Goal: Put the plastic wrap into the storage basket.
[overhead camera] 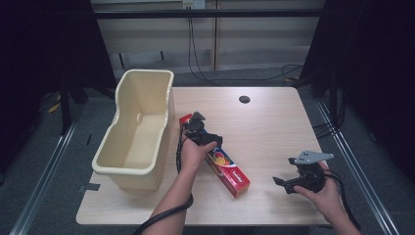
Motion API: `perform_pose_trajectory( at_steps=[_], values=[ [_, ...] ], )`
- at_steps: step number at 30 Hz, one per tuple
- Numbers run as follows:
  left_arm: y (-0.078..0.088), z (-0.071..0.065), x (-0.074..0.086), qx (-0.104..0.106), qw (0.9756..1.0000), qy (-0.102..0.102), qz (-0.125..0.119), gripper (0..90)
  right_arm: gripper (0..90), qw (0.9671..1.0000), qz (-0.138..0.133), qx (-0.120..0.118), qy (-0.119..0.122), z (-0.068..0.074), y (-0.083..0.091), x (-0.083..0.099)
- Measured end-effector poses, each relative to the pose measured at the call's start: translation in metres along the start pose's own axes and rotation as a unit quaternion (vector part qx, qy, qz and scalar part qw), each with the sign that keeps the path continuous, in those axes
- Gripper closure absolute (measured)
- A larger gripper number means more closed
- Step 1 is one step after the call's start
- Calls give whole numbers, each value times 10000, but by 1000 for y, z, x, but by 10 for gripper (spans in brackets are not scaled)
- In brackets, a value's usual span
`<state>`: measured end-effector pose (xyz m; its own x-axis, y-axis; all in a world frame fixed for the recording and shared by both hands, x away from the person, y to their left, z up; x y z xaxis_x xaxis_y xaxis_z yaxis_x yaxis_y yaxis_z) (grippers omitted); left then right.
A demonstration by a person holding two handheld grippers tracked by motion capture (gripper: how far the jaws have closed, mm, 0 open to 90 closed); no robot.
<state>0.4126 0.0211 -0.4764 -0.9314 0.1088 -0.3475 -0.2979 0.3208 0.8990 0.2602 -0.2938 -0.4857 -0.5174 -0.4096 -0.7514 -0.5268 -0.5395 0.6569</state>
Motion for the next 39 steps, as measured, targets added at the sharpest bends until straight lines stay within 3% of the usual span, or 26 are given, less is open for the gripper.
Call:
perform_pose_trajectory(
  at_steps=[5,13,20,22,26,32,34,35,37,39],
  values=[
    [0,0,-1,-35,10000,10,22,0,57,10000,-48,-26,-67,0,0,-1],
    [-6,-1,0,-65,9997,209,106,0,60,9999,-75,-16,-75,0,0,-1],
    [-5,0,0,-62,9997,105,229,9,60,10000,-37,-18,-82,-1,0,0],
    [-2,1,0,-153,9991,-126,373,25,61,10000,-49,-1,-82,-1,1,0],
    [3,0,-1,-282,9971,-349,613,76,61,9999,-41,-8,-98,-1,1,0],
    [11,-1,-1,-339,9932,-551,971,188,63,10000,-53,2,-83,-2,1,0],
    [12,-5,-1,-428,9916,-721,988,221,66,9999,-63,3,-83,-2,1,0],
    [14,-5,-1,-501,9889,-874,1092,235,71,9999,-72,3,-85,-2,1,0],
    [16,-7,-1,-541,9860,-1135,1092,275,74,9999,-98,-8,-101,-2,2,0],
    [17,-10,0,-597,9847,-1222,1093,306,74,9999,-124,17,-93,-3,2,0]
  ],
)
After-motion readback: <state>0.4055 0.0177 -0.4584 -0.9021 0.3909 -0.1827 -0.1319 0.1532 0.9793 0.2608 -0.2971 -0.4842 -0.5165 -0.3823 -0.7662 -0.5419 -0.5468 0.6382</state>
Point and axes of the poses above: each handheld gripper's, and its own axes: y roughly backward along the jaws, x roughly out of its underside, z roughly to its left, the point moved 2 cm from there along -y, roughly forward along the jaws, and after that the axes turned 5 degrees about -x, right-handed, at the moved point
